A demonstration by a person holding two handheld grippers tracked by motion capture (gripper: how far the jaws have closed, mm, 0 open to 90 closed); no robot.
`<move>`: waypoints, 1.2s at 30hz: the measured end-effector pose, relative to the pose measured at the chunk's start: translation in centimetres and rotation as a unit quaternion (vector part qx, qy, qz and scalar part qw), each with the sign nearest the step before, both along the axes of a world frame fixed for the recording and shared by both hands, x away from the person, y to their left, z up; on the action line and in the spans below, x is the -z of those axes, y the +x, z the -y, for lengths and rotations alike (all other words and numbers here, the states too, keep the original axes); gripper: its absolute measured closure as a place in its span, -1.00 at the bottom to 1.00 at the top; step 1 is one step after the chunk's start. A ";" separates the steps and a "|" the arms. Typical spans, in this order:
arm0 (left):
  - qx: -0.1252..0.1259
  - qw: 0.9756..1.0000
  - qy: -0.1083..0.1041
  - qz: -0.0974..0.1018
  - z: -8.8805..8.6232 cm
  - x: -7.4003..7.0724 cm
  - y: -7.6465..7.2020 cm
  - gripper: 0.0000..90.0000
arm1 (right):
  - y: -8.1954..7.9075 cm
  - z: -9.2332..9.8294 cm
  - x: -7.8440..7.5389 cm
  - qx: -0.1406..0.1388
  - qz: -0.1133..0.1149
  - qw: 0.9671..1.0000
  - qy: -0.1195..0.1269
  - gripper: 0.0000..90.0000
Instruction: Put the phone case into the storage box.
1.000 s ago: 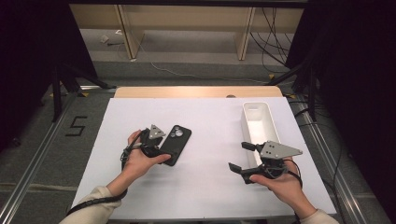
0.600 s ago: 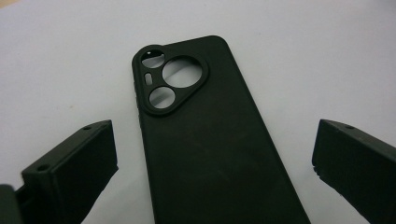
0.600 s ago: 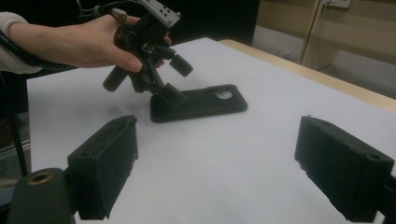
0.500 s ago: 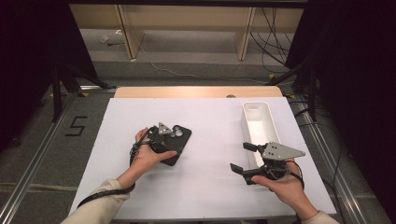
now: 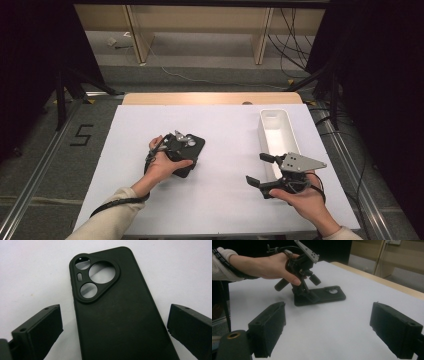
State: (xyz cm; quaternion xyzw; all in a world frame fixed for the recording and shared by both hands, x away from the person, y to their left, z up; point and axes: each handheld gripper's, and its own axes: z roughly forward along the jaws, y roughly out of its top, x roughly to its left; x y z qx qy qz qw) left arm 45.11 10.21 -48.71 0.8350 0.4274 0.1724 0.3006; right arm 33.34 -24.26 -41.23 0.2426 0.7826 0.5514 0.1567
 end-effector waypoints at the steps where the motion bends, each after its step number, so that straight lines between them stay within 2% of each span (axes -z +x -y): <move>1: 0.000 1.000 -0.001 -0.003 0.0 0.0 0.1 -1.00 | 0.0 0.0 0.0 0.000 0.000 1.000 -0.001 -0.68; 20: 0.001 0.999 -0.008 -0.042 0.1 0.6 0.9 -1.00 | 0.0 -0.1 0.1 -0.004 -0.001 1.000 -0.002 -0.67; 25: 0.004 0.999 -0.003 -0.051 0.1 0.5 1.1 -1.00 | 0.0 -0.2 0.1 -0.005 -0.001 1.000 -0.002 -0.67; 36: 0.005 0.998 0.001 -0.056 0.2 0.5 1.2 -1.00 | -0.1 -0.2 0.2 -0.008 -0.002 1.000 -0.001 -0.66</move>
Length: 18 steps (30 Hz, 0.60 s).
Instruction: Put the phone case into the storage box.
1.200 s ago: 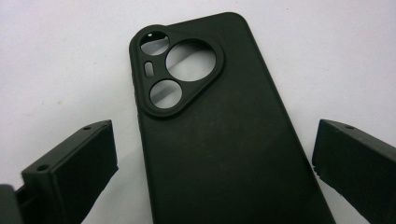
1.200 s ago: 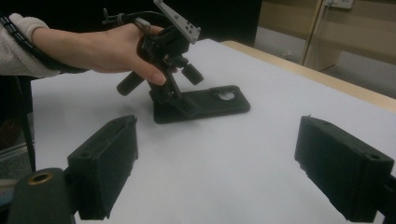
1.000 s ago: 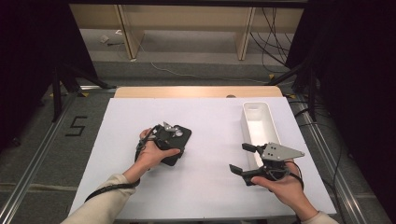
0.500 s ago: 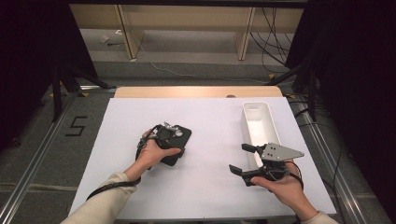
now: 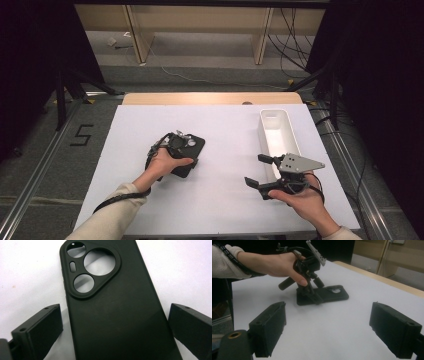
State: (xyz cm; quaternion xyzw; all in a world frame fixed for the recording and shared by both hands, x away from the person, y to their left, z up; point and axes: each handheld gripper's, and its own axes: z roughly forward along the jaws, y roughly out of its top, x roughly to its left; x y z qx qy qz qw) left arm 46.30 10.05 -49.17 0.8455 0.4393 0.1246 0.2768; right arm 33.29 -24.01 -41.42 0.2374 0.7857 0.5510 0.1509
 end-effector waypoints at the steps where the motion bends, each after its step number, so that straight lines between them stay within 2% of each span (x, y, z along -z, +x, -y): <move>1: 0.000 1.000 0.000 0.000 0.0 0.0 0.0 -1.00 | 0.0 0.0 0.0 0.000 0.000 1.000 0.000 -0.66; 9: -0.005 1.000 0.004 -0.008 0.2 -0.4 -0.2 -0.87 | 0.0 -0.1 0.1 -0.003 -0.001 1.000 -0.001 -0.66; 18: -0.011 1.000 0.005 -0.008 0.3 -0.5 -0.3 -0.78 | 0.0 -0.1 0.1 -0.002 -0.001 1.000 0.000 -0.66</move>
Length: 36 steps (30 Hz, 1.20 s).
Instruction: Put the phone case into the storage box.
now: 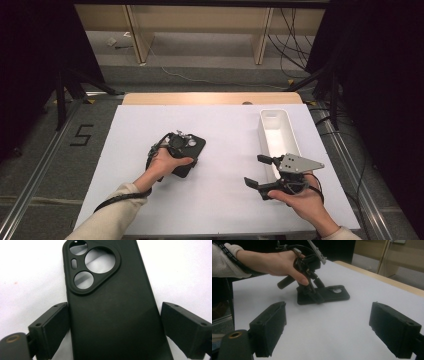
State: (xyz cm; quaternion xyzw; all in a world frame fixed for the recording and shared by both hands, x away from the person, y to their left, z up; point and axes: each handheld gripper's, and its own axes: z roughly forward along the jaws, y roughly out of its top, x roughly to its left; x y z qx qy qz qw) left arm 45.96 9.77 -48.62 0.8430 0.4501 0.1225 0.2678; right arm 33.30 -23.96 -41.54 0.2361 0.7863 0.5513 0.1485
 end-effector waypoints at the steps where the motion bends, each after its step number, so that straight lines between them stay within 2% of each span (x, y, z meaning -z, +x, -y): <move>1: -0.001 1.000 0.000 0.000 0.0 0.0 0.0 -0.77 | 0.0 0.0 0.0 0.001 -0.001 1.000 0.000 -0.66; 15: -0.007 1.000 0.001 0.002 0.1 -0.2 -0.3 -0.68 | 0.0 0.0 0.1 0.000 -0.002 1.000 0.002 -0.66; 26: -0.001 1.000 -0.009 0.005 0.0 -0.3 -0.4 -0.65 | 0.0 0.0 0.1 0.001 -0.003 1.000 0.003 -0.66; 36: -0.006 1.000 -0.019 0.016 0.0 -0.6 -0.5 -0.63 | 0.1 0.0 0.1 0.003 -0.003 1.000 0.006 -0.66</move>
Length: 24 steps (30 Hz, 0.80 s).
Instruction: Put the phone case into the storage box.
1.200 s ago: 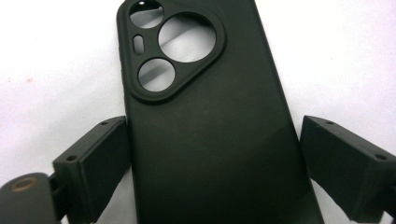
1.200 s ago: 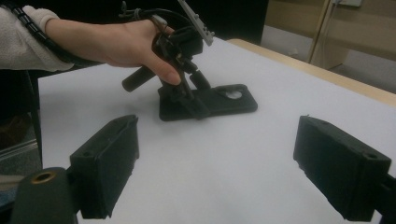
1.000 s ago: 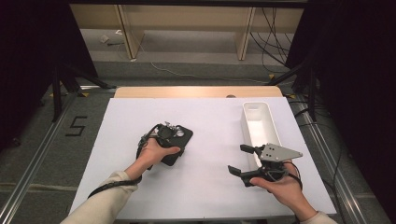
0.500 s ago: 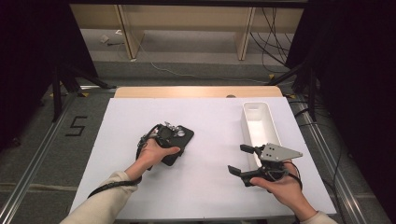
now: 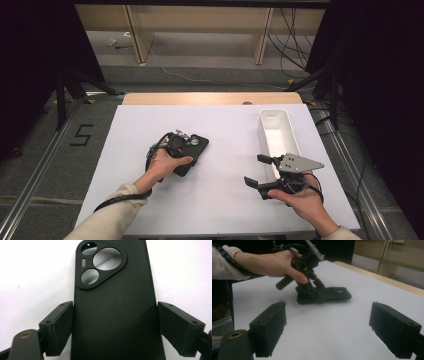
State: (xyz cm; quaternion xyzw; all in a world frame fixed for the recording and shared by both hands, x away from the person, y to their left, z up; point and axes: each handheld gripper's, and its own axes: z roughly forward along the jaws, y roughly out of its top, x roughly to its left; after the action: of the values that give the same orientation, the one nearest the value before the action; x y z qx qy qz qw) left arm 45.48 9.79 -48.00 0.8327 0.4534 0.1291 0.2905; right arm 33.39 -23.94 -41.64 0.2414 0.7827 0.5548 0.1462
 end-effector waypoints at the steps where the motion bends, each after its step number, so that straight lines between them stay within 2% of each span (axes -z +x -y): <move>1: 0.000 1.000 -0.001 0.000 0.0 0.0 0.0 -0.63 | 0.0 0.0 0.0 0.000 -0.001 1.000 0.000 -0.66; 6: -0.003 1.000 -0.009 0.006 -0.1 -0.3 -0.1 -0.63 | 0.0 0.0 0.0 0.000 0.000 1.000 0.001 -0.66; 24: -0.005 0.998 -0.045 0.047 -0.2 -2.0 -0.9 -0.62 | 0.1 0.0 -0.1 0.008 0.001 1.000 0.006 -0.66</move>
State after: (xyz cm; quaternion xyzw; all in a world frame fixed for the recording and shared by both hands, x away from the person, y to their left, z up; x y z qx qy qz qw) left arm 44.58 9.95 -46.04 0.8097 0.4487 0.1490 0.3477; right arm 33.53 -23.95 -41.56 0.2475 0.7774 0.5585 0.1501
